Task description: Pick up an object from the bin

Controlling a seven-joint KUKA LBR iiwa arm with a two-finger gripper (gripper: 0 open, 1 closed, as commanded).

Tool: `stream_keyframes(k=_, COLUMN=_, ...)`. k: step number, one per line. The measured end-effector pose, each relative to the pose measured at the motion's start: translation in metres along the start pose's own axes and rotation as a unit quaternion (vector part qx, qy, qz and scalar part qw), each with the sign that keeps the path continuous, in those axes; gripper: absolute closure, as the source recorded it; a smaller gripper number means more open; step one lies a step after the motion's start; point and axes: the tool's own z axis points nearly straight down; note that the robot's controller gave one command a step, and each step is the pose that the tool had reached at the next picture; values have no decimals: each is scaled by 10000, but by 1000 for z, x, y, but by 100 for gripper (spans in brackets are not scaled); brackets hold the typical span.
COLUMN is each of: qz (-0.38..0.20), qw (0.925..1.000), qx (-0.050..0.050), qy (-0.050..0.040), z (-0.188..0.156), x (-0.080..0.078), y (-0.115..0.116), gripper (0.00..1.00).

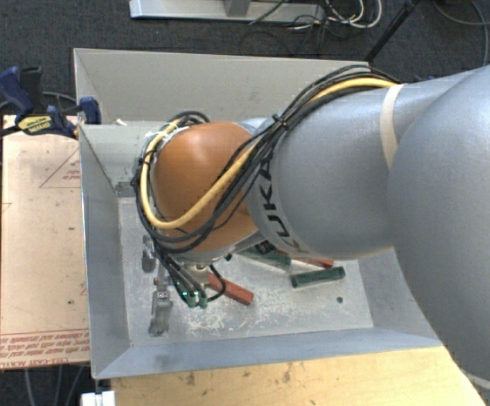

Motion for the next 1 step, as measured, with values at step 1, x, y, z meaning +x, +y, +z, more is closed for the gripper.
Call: stream_keyframes(k=1, qz=-432, qw=9991, qx=19, qy=-25, z=48, x=-37, y=-123, gripper=0)
